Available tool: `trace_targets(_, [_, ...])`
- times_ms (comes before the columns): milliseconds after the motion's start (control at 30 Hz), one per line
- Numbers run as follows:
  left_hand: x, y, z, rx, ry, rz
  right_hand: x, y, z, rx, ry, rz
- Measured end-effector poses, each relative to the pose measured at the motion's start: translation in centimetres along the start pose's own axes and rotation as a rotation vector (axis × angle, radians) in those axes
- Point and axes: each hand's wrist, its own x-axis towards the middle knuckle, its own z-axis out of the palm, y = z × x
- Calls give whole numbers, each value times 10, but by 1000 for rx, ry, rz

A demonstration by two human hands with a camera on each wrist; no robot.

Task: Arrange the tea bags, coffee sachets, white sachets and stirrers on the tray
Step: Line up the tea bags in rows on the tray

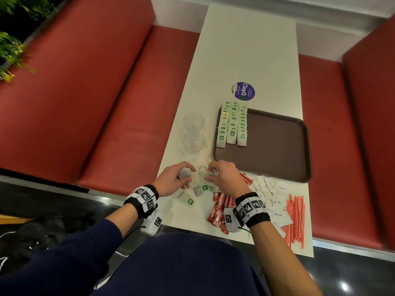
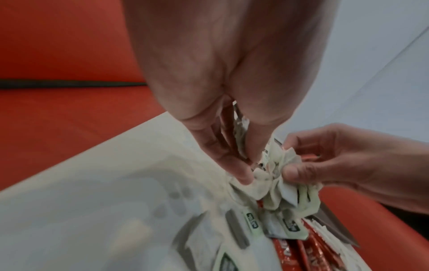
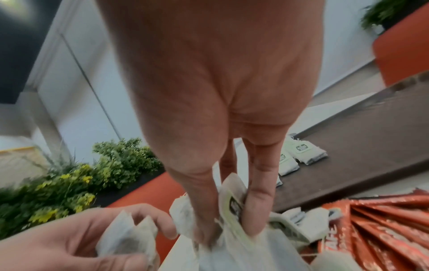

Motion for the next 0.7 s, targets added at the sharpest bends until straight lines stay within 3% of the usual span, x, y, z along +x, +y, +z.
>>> trace_targets(133, [8, 10, 2, -97, -22, -47, -5, 0, -13, 130, 38, 14])
trace_targets(400, [12, 53, 2, -356, -256, 11, -9, -17, -37, 320, 51, -9])
trace_targets(567, [15, 65, 10, -480, -183, 42, -7, -24, -35, 400, 52, 40])
trace_targets(700, [20, 61, 19, -438, -94, 11, -4, -26, -27, 410, 95, 54])
